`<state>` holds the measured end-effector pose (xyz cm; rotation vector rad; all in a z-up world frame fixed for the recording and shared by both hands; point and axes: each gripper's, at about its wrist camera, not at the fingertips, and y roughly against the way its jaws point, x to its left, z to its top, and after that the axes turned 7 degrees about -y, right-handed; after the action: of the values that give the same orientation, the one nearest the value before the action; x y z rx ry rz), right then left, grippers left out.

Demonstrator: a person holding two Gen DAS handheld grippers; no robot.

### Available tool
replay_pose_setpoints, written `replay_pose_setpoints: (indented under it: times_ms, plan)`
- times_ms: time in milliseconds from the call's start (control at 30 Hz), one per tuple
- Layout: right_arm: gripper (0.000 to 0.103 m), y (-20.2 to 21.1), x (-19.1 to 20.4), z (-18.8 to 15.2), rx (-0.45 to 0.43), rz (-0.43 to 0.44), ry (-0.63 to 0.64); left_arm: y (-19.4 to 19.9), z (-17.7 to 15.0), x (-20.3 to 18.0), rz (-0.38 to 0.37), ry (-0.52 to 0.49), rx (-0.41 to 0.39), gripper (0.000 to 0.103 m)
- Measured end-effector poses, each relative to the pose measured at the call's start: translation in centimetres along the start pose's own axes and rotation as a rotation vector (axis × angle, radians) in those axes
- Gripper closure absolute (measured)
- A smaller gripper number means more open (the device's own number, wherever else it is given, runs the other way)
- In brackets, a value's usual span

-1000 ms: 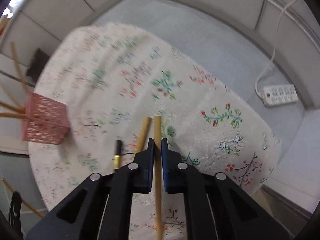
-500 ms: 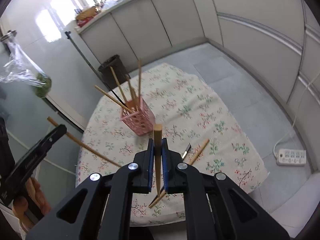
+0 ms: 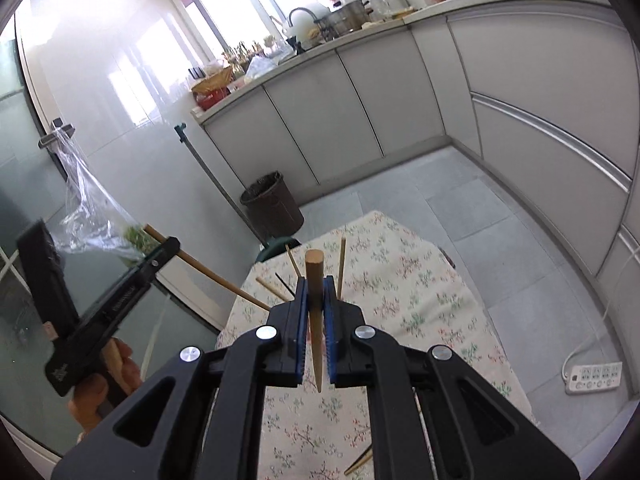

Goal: Organize utensils
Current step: 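Carry both chopsticks over the basket with the left and right grippers, then open the left gripper to drop its chopstick into the basket, then open the right gripper to drop its chopstick into the basket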

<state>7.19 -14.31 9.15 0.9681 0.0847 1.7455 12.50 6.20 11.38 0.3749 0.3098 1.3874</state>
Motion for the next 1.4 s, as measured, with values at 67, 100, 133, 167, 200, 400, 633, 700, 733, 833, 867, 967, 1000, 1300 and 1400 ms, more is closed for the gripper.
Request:
replay_pose_setpoints:
  times_ms: [67, 100, 133, 167, 200, 400, 633, 700, 733, 833, 867, 967, 1000, 1300, 1400]
  plan:
    - [0.095, -0.3, 0.2, 0.6, -0.005, 0.007, 0.004, -1.4, -0.3, 0.3, 0.009, 0.007, 0.014, 0.096]
    - [0.095, -0.7, 0.3, 0.7, -0.006, 0.011, 0.004, -2.4, -0.6, 0.5, 0.01, 0.016, 0.03, 0.096]
    - [0.095, -1.0, 0.3, 0.8, -0.008, 0.012, 0.007, -3.1, -0.9, 0.6, 0.013, 0.022, 0.044, 0.096]
    - [0.095, -1.4, 0.4, 0.9, -0.009, 0.012, 0.012, -4.3, -1.5, 0.7, 0.016, 0.029, 0.068, 0.096]
    - [0.095, -1.5, 0.5, 0.9, -0.011, 0.013, 0.013, -4.9, -2.0, 0.8, 0.015, 0.032, 0.083, 0.096]
    - [0.095, -2.8, 0.9, 0.9, -0.003, 0.026, 0.005, -6.2, -4.4, 1.8, 0.015, 0.083, 0.145, 0.084]
    - [0.095, -4.0, 2.8, 3.0, -0.079, 0.038, 0.009, -2.4, -4.2, 4.8, 0.029, 0.189, 0.062, 0.055]
    - [0.095, -5.1, 3.7, 3.7, -0.116, 0.018, 0.033, -1.9, -4.1, 5.6, 0.036, 0.202, 0.056, 0.055]
    - [0.095, -5.8, 4.2, 3.9, -0.136, 0.007, 0.047, -1.7, -4.1, 5.9, 0.032, 0.211, 0.054, 0.054]
    - [0.095, -8.3, 5.1, 4.1, -0.166, -0.037, 0.081, -2.0, -4.2, 6.7, 0.03, 0.228, 0.065, 0.054]
    - [0.095, -9.3, 5.1, 3.9, -0.166, -0.049, 0.09, -2.3, -4.4, 7.0, 0.033, 0.233, 0.078, 0.054]
    - [0.095, -12.1, 5.0, 3.1, -0.168, -0.078, 0.108, -3.1, -5.0, 7.5, 0.038, 0.243, 0.106, 0.054]
    - [0.095, -13.1, 4.7, 2.6, -0.171, -0.078, 0.113, -3.4, -5.3, 7.6, 0.042, 0.241, 0.116, 0.054]
    - [0.067, -14.3, 3.3, -0.4, -0.168, -0.038, 0.139, -2.5, -5.8, 6.8, 0.086, 0.223, 0.118, 0.047]
    - [0.062, -12.2, 3.3, -0.9, -0.185, -0.089, 0.163, -1.6, -5.9, 4.9, 0.111, 0.187, 0.098, 0.036]
